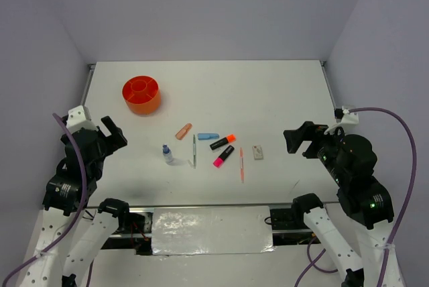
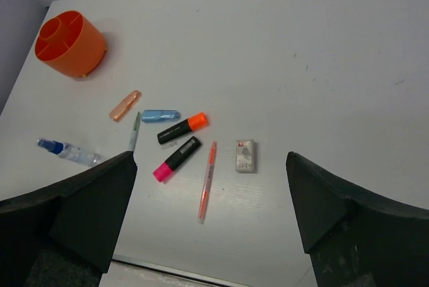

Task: Sort the stationery into containers
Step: Pick up the pen from the center of the board.

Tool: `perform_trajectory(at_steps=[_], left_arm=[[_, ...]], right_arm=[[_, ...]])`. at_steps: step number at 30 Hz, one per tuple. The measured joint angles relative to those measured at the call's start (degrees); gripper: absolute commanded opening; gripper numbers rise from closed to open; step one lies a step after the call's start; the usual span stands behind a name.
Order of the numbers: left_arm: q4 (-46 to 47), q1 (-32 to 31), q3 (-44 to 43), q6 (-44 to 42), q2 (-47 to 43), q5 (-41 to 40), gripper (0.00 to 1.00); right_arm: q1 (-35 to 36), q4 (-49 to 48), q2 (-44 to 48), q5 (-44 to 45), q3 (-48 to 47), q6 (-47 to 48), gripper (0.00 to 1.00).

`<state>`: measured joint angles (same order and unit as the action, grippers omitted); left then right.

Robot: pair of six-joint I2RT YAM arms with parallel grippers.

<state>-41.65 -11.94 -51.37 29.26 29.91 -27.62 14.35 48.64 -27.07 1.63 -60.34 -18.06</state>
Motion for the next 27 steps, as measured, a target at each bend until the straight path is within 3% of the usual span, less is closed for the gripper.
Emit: perform_trajectory(at_steps=[9,14,22,27], left_arm=[[-0.8,-1.1,0.0,1.3,0.2,-1.8,0.99],[-0.7,-1.1,0.0,1.3,0.6,-2.1,0.99],[-0.9,-1.1,0.0,1.4,3.7,-2.4,0.99],[-0.9,-1.2,0.0,2.1,3.1,-2.7,0.99]], right_arm=[[0.0,-0.3,-0.5,-1.9,0.0,-0.1,1.0],[1.4,-2.1,-9.8,-2.1,0.2,-1.7,1.0],[22.9,-4.7,-34.4,10.5,0.9,-7.1,0.98],[26.2,-8.4,-44.8,12.4,3.2,-9.2,0.81]])
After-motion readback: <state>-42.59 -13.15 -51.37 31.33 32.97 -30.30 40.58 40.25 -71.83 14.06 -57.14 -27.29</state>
